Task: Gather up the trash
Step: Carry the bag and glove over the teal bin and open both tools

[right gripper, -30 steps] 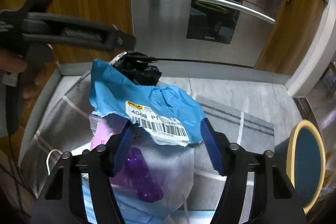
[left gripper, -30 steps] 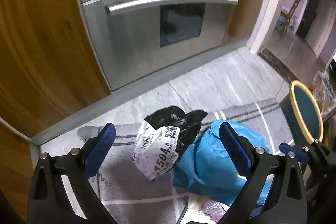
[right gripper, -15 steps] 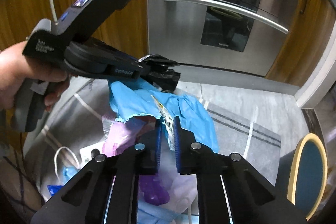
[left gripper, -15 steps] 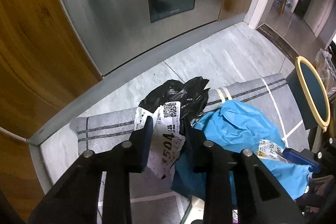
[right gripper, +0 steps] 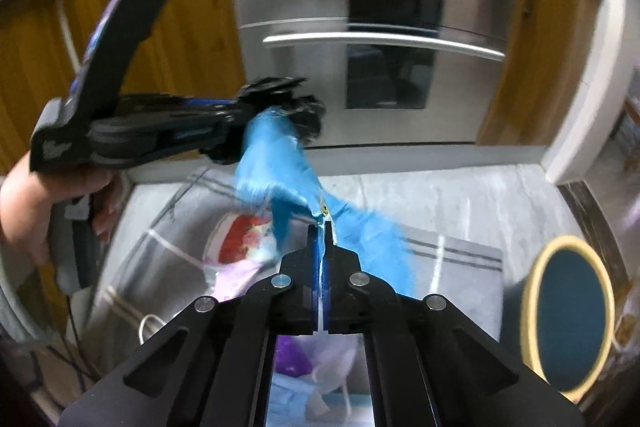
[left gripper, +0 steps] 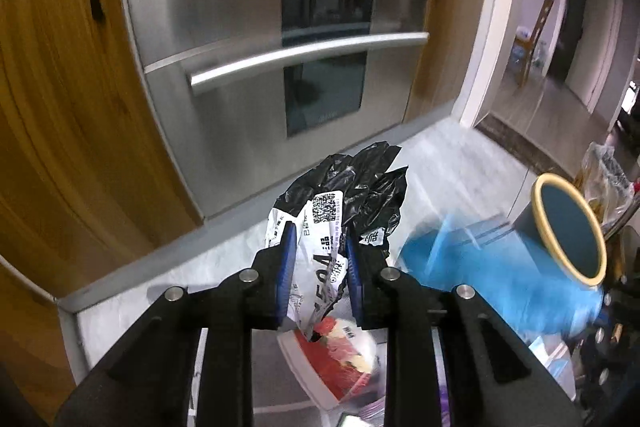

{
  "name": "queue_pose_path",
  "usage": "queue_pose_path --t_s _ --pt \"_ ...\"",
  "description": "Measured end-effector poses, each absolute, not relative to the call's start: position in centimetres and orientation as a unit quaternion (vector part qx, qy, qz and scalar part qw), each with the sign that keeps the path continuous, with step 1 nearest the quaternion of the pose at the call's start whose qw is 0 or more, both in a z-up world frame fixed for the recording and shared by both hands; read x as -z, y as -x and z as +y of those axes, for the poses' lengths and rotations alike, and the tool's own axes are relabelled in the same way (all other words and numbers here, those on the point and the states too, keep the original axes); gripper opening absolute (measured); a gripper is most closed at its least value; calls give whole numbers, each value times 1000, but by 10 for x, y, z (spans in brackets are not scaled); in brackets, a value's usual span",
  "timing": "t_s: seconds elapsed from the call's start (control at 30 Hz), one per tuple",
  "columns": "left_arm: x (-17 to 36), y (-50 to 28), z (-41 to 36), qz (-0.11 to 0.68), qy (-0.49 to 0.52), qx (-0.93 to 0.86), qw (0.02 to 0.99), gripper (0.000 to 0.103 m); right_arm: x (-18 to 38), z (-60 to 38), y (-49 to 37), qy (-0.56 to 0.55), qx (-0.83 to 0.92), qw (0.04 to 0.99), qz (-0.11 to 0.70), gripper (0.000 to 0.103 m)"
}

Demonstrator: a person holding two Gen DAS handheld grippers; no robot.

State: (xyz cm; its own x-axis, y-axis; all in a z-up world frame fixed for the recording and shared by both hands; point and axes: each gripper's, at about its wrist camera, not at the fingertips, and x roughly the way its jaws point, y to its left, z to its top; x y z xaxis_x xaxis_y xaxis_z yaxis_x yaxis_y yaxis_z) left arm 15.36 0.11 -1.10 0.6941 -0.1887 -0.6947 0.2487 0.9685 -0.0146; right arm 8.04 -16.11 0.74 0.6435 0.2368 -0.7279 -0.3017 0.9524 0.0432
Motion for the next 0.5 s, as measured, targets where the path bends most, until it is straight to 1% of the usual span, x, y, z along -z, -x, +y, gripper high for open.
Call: queue_pose_path --t_s 0.17,0.33,0.5 --pt "-10 -144 -15 345 -34 145 927 23 -36 -198 -80 -11 -103 913 395 2" --pt "-23 -136 -33 328 -23 171 929 23 -65 -235 -69 -27 -63 924 377 2" --pt "-32 -117 -71 315 -46 209 925 23 -93 -280 -62 -31 -15 937 349 2"
